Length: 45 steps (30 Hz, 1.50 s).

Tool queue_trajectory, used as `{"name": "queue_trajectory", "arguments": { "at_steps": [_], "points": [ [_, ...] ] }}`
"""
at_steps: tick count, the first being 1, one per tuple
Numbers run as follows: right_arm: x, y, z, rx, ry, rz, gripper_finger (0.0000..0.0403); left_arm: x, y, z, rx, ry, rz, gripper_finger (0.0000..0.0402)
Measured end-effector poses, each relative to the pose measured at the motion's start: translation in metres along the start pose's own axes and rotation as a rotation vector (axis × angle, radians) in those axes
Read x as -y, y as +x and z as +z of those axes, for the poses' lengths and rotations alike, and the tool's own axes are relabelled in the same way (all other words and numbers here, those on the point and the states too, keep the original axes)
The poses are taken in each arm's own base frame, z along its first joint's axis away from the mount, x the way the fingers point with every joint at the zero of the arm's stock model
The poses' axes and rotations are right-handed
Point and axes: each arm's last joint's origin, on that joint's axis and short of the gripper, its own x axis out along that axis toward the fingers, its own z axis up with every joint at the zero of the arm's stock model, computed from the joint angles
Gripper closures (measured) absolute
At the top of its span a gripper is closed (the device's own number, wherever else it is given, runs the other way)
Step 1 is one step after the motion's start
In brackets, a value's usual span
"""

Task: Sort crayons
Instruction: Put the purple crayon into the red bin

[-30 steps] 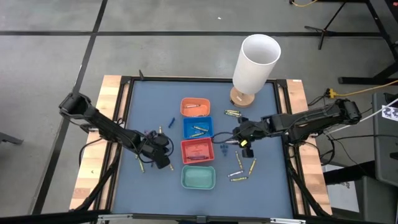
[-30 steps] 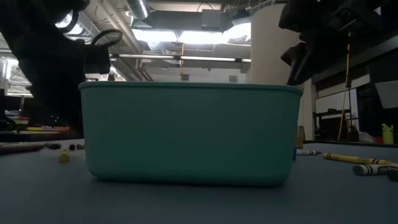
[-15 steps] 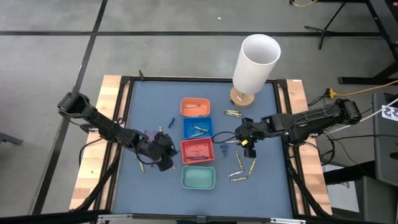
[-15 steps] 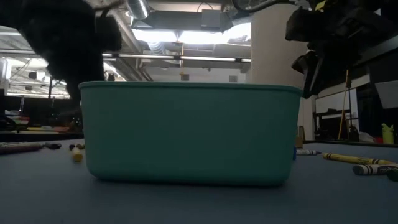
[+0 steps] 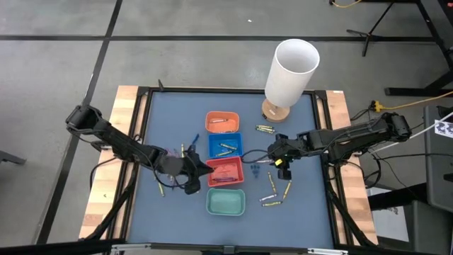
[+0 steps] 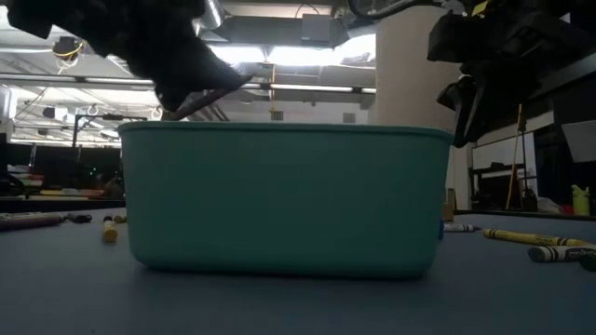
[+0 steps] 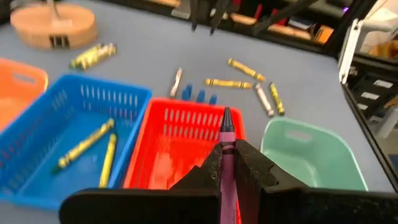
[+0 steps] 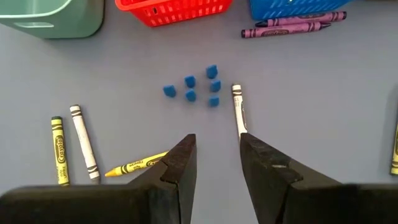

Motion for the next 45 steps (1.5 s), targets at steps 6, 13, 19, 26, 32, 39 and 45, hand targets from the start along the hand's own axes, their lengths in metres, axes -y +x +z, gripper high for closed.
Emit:
{"name": "queue_trajectory", "arguments": {
  "at_steps": [6,13,19,26,32,39,45],
  "points": [
    [0.0,0.0,-0.001,-0.005,0.018,-0.001,0.0281,-0.002,0.003,0.008,0.062,0.053,-0.01,0.0395],
    [0.0,0.0,0.0,-0.005,0.017,0.0,0.0281,-0.006,0.011,0.009,0.088,0.057,-0.001,0.0395],
    [0.0,0.0,0.0,-0.005,0.017,-0.001,0.0281,-0.007,0.028,-0.003,0.086,0.051,-0.018,0.0395],
    [0.0,0.0,-0.001,-0.005,0.017,0.0,0.0281,-0.01,0.041,-0.013,0.08,0.047,-0.014,0.0394],
    [-0.002,0.0,-0.003,-0.041,0.018,0.09,0.0281,-0.015,0.048,-0.019,0.06,0.051,0.011,0.0394],
    [-0.006,-0.001,-0.005,-0.08,0.02,0.2,0.0281,-0.02,0.052,-0.02,0.046,0.049,0.013,0.0389],
    [-0.007,0.001,-0.01,-0.118,0.021,0.216,0.0281,-0.02,0.052,-0.021,0.042,0.05,0.012,0.034]
  ]
}}
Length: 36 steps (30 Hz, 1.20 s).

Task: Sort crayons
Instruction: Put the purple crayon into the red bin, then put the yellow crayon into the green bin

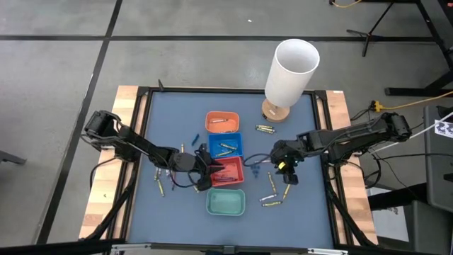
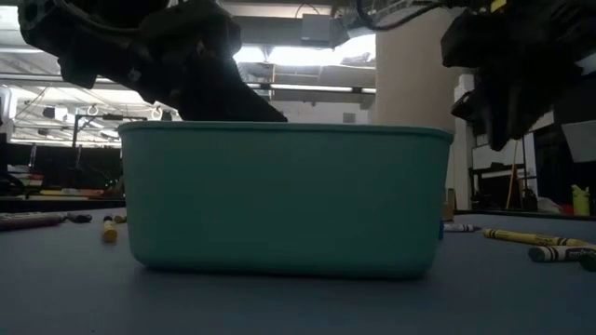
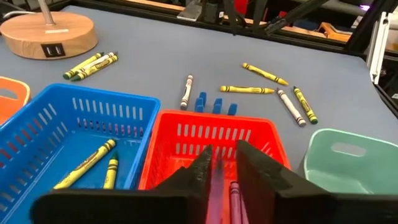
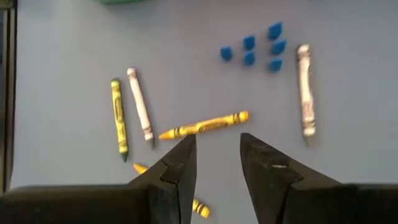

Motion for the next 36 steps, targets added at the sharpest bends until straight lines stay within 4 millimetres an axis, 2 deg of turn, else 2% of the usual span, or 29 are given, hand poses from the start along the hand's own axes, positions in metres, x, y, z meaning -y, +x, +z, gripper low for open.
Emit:
{"name": "queue_trajectory", "arguments": {
  "at_steps": [5,14,20,26,36],
  "points": [
    [-0.012,0.008,-0.01,-0.044,-0.056,0.028,0.0281,0.0,0.0,0.0,-0.001,0.0,0.001,0.0315],
    [-0.046,0.02,-0.031,-0.088,-0.197,-0.015,0.0281,0.0,0.0,0.0,0.001,-0.002,0.0,0.0314],
    [-0.061,0.03,-0.049,-0.096,-0.283,-0.059,0.0281,0.0,0.0,0.0,0.002,-0.004,0.001,0.0316],
    [-0.065,0.045,-0.068,-0.081,-0.35,-0.048,0.0281,0.0,0.0,0.0,0.002,-0.005,0.001,0.0317],
    [-0.057,0.058,-0.081,-0.047,-0.362,-0.078,0.0281,0.0,0.0,0.0,0.002,-0.005,0.001,0.0317]
  ]
}}
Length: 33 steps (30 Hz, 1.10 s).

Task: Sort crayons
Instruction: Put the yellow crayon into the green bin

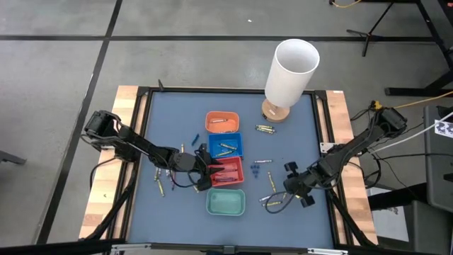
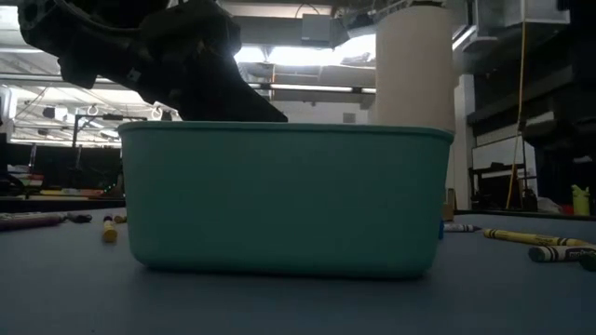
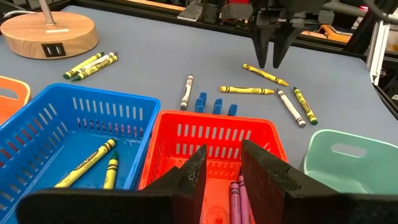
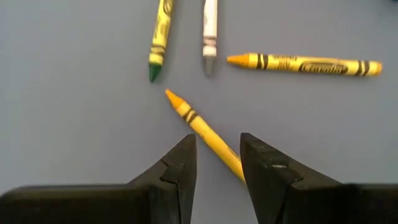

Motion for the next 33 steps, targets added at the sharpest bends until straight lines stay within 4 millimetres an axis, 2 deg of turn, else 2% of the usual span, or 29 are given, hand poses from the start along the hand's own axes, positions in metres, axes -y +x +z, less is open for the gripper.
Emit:
{"name": "queue_trajectory", "arguments": {
  "at_steps": [9,18,21,29,33],
  "points": [
    [0.004,0.011,-0.018,-0.041,-0.004,-0.018,0.0281,0.0,0.0,0.0,0.0,0.0,0.0,0.0317],
    [0.006,0.014,-0.022,-0.031,-0.005,-0.031,0.0283,0.0,0.0,0.0,0.0,0.0,0.0,0.0317],
    [0.006,0.014,-0.022,-0.03,-0.006,-0.032,0.0299,0.0,0.0,0.0,0.0,0.0,0.0,0.0317],
    [0.006,0.014,-0.022,-0.031,-0.005,-0.035,0.0377,0.0,0.0,0.0,0.0,0.002,0.0,0.0317],
    [0.006,0.014,-0.021,-0.029,-0.006,-0.035,0.0392,0.0,0.0,0.0,0.005,0.0,-0.002,0.0317]
  ]
}}
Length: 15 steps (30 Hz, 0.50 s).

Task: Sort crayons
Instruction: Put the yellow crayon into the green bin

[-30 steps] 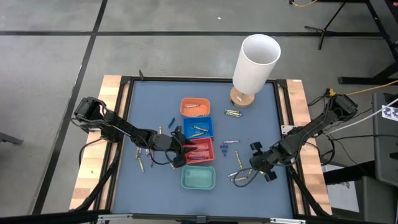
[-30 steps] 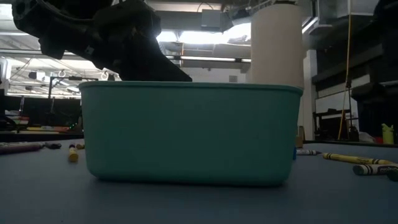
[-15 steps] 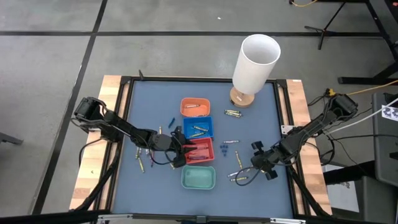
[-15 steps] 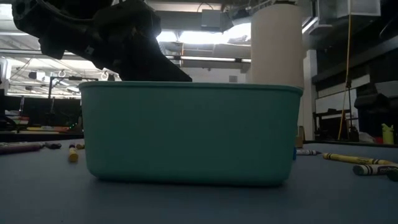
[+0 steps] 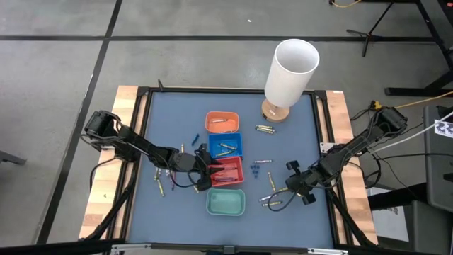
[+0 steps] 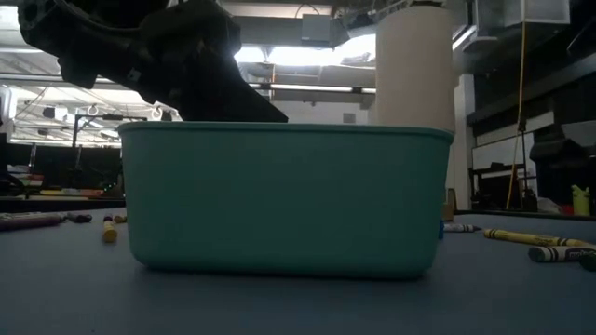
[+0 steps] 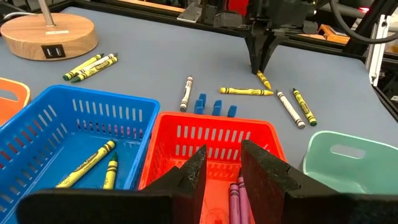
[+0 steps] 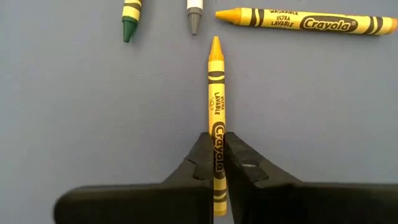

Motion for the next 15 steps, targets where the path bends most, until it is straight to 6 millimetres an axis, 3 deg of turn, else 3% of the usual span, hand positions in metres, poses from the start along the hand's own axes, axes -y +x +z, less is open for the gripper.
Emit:
{"name": "queue_trajectory", "arguments": {
  "at_steps": [5,15],
  "points": [
    [-0.002,-0.004,0.008,0.018,0.002,0.005,0.0379,0.001,-0.001,0.002,0.009,-0.002,-0.005,0.0317],
    [-0.009,-0.033,0.052,0.184,-0.11,-0.018,0.0384,0.003,-0.007,0.01,0.023,-0.008,-0.05,0.0317]
  ]
}}
